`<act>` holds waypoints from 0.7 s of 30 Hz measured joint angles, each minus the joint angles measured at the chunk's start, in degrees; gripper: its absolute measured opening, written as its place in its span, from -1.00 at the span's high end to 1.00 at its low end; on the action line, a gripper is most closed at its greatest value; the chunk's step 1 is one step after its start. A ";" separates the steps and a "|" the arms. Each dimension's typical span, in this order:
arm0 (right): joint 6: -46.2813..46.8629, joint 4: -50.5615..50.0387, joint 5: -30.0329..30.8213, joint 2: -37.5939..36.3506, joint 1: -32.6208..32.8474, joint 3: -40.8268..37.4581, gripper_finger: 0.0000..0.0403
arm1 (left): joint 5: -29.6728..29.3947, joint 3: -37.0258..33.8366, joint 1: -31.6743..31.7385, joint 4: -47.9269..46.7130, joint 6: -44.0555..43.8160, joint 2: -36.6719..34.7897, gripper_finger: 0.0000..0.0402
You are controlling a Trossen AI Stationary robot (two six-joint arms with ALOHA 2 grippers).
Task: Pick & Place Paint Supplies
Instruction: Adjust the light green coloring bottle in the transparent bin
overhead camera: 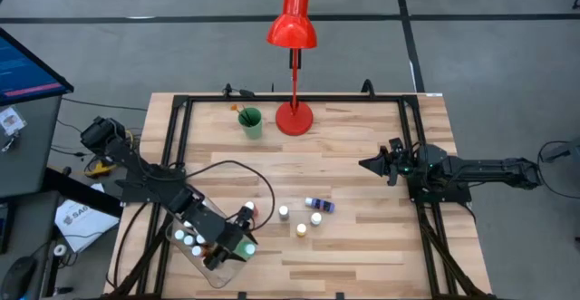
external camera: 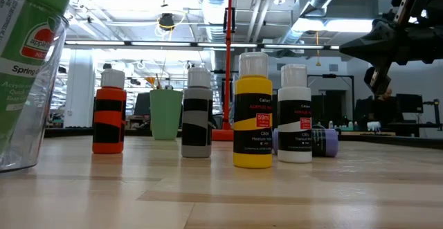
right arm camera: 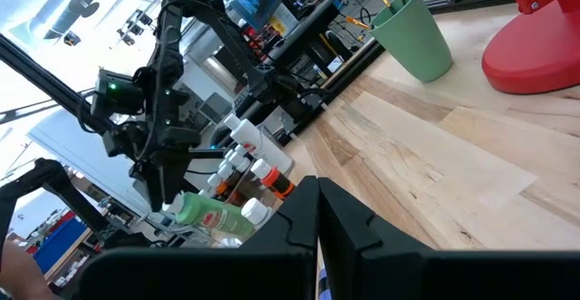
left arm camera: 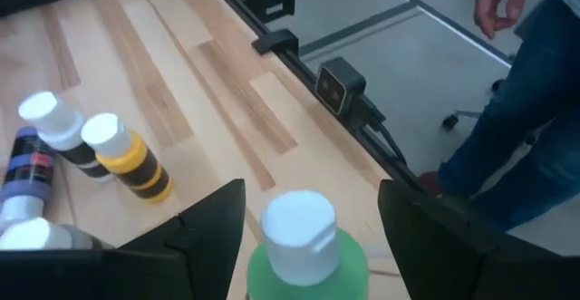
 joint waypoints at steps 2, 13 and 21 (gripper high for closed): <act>0.00 -0.01 0.01 0.00 0.00 0.00 1.00 | 0.28 0.00 0.15 -0.38 0.01 0.16 -0.20; 0.00 -0.14 0.01 -0.02 -0.01 -0.01 1.00 | 3.52 -0.02 1.78 0.60 0.34 2.14 0.01; 0.00 -0.02 -0.01 -0.02 0.00 -0.01 1.00 | 5.58 -0.02 2.28 -0.46 0.16 2.34 0.41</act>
